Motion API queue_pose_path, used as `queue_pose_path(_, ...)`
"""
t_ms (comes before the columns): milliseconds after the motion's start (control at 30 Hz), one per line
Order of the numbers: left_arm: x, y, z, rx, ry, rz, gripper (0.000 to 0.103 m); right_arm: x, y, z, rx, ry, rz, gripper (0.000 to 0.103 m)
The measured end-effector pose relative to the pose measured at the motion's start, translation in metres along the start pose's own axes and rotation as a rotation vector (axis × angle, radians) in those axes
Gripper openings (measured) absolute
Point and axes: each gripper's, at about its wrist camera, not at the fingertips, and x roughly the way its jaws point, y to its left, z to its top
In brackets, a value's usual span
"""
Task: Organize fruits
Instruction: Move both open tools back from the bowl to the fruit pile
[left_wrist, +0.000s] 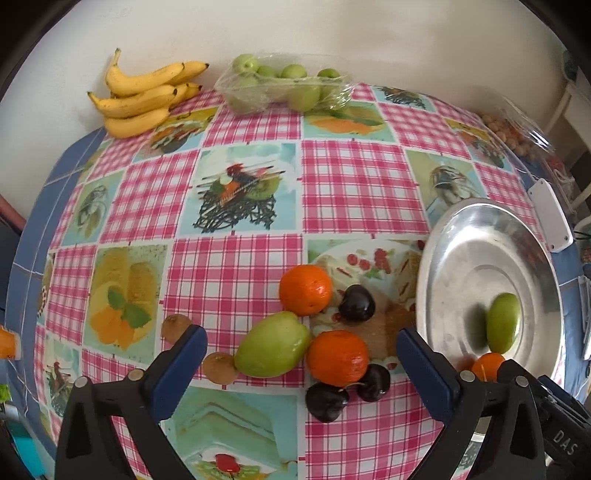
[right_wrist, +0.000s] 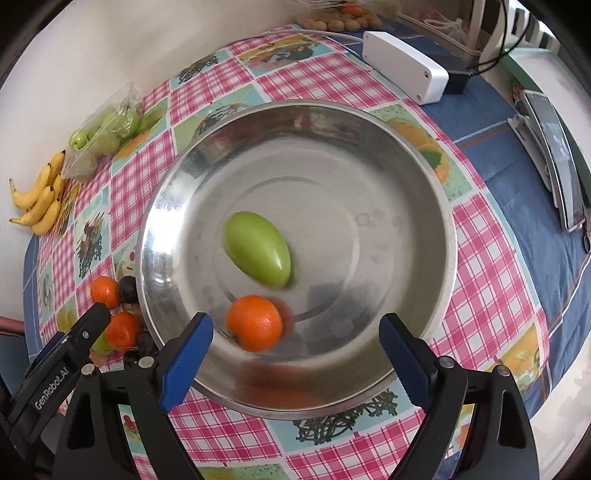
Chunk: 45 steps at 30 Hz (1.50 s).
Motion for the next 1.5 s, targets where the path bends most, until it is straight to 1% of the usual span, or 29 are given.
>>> queue_pose_path(67, 0.001, 0.002, 0.0, -0.005, 0.001, 0.004, 0.103, -0.001, 0.003, 0.0, -0.013, -0.009, 0.006, 0.1)
queue_pose_path(200, 0.001, 0.006, 0.001, -0.01, -0.003, 0.005, 0.103, -0.002, 0.007, 0.002, -0.02, -0.022, 0.021, 0.1)
queue_pose_path(333, 0.001, 0.012, 0.002, -0.029, 0.0, 0.002, 0.103, -0.003, 0.008, 0.002, -0.023, -0.026, 0.017, 0.1)
queue_pose_path(600, -0.002, 0.03, -0.003, -0.069, -0.005, -0.013, 0.103, 0.004, 0.011, -0.001, -0.019, -0.005, 0.034, 0.1)
queue_pose_path(767, -0.007, 0.046, -0.003, -0.094, -0.034, -0.006, 0.103, 0.0, 0.013, -0.002, -0.026, -0.029, 0.048, 0.1)
queue_pose_path(833, -0.008, 0.051, -0.003, -0.102, -0.038, -0.002, 0.103, 0.0, 0.015, -0.002, -0.03, -0.04, 0.062, 0.1)
queue_pose_path(1000, -0.01, 0.067, -0.004, -0.131, -0.043, -0.01, 0.103, 0.002, 0.022, -0.002, -0.053, -0.053, 0.066, 0.1)
queue_pose_path(1233, -0.014, 0.084, -0.003, -0.124, -0.057, 0.013, 0.103, -0.001, 0.029, 0.0, -0.05, -0.082, 0.094, 0.1)
queue_pose_path(1333, -0.015, 0.093, -0.003, -0.126, -0.062, 0.029, 0.103, -0.003, 0.037, 0.001, -0.052, -0.098, 0.138, 0.1)
queue_pose_path(1500, -0.016, 0.119, -0.002, -0.172, -0.066, 0.06, 0.103, -0.003, 0.061, -0.001, -0.092, -0.1, 0.163, 0.1)
